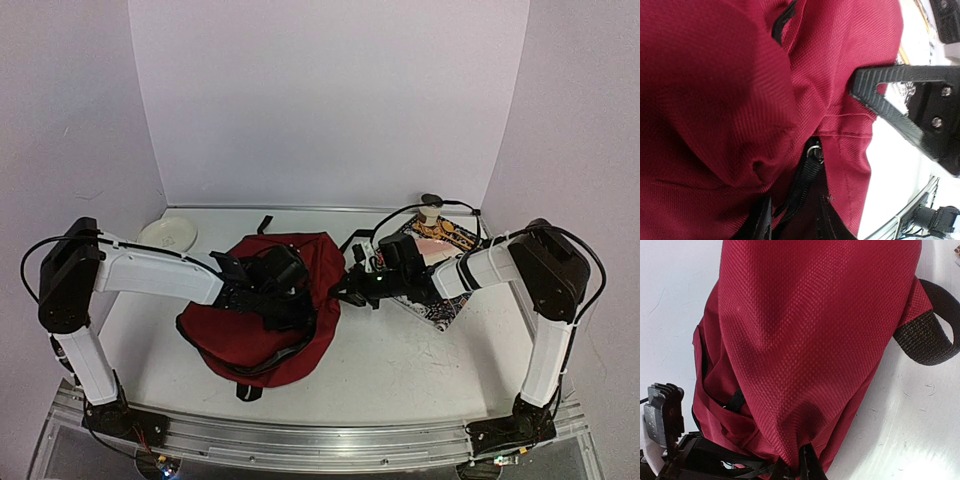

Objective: Pack the student bag
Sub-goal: Zip the largest pocket of the bag in the student bag.

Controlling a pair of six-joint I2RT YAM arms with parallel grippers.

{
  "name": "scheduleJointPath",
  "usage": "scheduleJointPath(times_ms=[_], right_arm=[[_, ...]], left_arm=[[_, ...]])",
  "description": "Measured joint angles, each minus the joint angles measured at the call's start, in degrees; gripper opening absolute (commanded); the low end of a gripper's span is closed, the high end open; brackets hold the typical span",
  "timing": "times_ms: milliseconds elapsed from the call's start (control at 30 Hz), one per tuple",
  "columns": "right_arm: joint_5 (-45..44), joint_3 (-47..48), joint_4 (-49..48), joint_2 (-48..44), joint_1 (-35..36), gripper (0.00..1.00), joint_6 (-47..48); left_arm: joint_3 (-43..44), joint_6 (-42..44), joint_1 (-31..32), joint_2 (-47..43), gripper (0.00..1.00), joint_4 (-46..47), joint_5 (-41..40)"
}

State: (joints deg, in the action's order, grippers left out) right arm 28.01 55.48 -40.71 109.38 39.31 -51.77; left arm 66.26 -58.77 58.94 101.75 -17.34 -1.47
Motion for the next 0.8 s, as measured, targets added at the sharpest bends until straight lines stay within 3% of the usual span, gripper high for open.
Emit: scheduleJointPath(times_ms=[67, 233, 500, 800], right_arm=[[-0.01, 0.00, 0.01, -0.03, 0.04, 0.01, -0.01], [-0.12, 0.00, 0.09, -0.38, 0.24, 0.01, -0.15], [-1.33, 0.00, 0.48, -0.68, 0.24, 0.00, -0.13], [-1.44, 4.57, 4.53, 0.28, -0.62, 0.00, 0.75]], left_arm=[[0.12, 0.26, 0.00, 0.49, 0.24, 0.02, 0.11], [0.47, 0.45, -0.04, 1.28, 0.01, 0.04, 0.39], [0.33, 1.56, -0.04, 0.28, 0.00, -0.20, 0.95], [-6.15, 1.65, 0.00, -11.25, 0.00, -0.74, 6.62]])
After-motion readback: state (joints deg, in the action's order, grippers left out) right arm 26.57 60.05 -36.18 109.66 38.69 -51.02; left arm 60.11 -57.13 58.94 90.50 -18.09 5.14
